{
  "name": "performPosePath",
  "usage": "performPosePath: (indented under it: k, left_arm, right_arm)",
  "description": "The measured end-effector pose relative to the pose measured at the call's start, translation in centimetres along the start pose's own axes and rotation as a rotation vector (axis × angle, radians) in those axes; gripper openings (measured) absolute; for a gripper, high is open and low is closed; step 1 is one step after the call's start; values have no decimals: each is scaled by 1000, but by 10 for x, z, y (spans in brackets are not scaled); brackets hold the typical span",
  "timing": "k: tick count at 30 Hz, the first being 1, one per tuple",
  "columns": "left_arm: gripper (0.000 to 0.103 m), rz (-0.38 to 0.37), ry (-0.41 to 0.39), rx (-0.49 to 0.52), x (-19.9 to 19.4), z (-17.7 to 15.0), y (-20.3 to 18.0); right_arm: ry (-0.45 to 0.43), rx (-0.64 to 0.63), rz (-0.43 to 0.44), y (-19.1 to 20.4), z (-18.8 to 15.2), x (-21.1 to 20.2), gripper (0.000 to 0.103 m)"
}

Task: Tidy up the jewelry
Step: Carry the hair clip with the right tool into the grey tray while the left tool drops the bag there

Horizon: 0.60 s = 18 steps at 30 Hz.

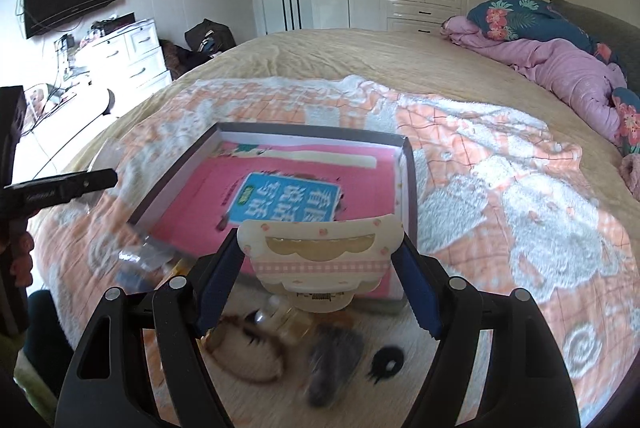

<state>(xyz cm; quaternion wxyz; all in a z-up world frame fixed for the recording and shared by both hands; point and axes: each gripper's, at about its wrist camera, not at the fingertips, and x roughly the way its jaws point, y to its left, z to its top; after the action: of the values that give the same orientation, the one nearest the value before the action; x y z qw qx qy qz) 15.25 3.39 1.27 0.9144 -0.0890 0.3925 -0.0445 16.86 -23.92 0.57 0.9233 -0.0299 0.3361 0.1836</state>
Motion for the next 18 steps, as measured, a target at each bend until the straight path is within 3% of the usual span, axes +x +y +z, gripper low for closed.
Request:
performPosePath:
  k: [18]
  left_arm:
    - [31, -36, 134, 31, 79, 7, -17]
  right_arm:
    - [134, 22, 12, -18, 7, 73, 73]
